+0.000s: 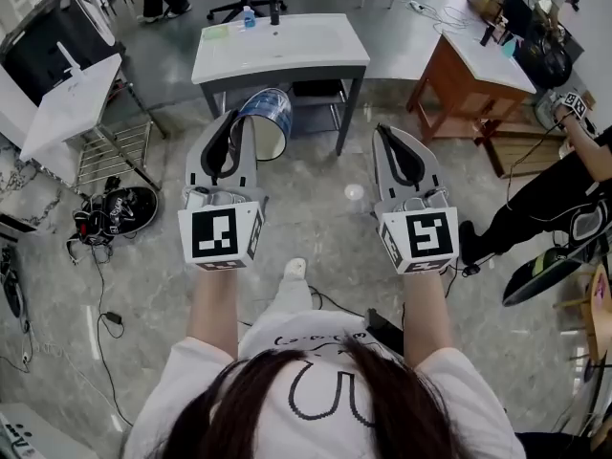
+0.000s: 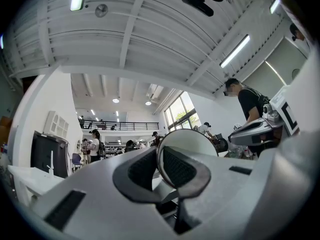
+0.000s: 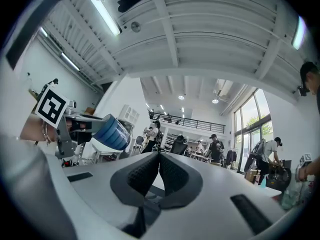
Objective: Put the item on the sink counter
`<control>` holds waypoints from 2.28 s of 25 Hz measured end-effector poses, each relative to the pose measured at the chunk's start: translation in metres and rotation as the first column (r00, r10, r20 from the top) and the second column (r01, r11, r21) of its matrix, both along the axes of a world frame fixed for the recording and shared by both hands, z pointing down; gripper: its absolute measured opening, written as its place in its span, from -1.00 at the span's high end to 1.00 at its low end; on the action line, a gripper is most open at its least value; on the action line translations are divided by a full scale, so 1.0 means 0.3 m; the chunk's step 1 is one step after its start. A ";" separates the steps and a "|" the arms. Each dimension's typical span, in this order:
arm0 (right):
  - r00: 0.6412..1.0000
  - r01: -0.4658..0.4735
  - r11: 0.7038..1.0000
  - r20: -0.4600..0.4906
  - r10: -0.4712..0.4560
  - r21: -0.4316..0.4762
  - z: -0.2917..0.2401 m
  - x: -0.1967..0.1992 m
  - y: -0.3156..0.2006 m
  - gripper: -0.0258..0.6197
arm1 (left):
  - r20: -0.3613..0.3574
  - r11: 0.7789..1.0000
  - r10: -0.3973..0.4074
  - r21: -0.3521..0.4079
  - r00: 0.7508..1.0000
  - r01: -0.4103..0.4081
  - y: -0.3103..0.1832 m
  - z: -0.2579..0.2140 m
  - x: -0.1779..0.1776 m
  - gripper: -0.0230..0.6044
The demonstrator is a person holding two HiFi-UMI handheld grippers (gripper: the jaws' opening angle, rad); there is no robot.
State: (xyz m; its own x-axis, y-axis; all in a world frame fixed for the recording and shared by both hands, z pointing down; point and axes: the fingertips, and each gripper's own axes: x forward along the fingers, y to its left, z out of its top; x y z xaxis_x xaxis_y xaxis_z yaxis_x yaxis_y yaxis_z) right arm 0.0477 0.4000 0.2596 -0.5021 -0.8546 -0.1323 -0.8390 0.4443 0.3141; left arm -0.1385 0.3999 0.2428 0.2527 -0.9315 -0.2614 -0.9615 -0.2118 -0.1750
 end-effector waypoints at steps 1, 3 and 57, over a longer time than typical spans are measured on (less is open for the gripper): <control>1.000 0.000 1.000 -0.002 0.000 -0.002 0.004 -0.008 -0.043 0.83 | -0.003 1.000 -0.001 -0.001 1.000 0.001 -0.042 0.003 -0.009 0.76; 1.000 0.000 1.000 -0.003 0.000 -0.008 0.012 -0.026 -0.135 0.83 | -0.008 1.000 -0.002 -0.004 1.000 0.002 -0.131 0.012 -0.027 0.76; 0.997 0.032 0.999 0.066 -0.029 -0.037 0.018 0.092 -1.733 0.83 | 0.024 0.996 -0.038 -0.078 0.999 0.040 -1.719 0.037 0.056 0.76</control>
State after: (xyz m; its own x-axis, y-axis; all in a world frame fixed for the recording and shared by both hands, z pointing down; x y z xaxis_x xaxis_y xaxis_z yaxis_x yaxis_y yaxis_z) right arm 0.0754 -0.1199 0.2650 -0.5194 -0.8440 -0.1340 -0.8431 0.4806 0.2412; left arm -0.1217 -0.1158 0.2539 0.2210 -0.9583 -0.1815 -0.9653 -0.1883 -0.1810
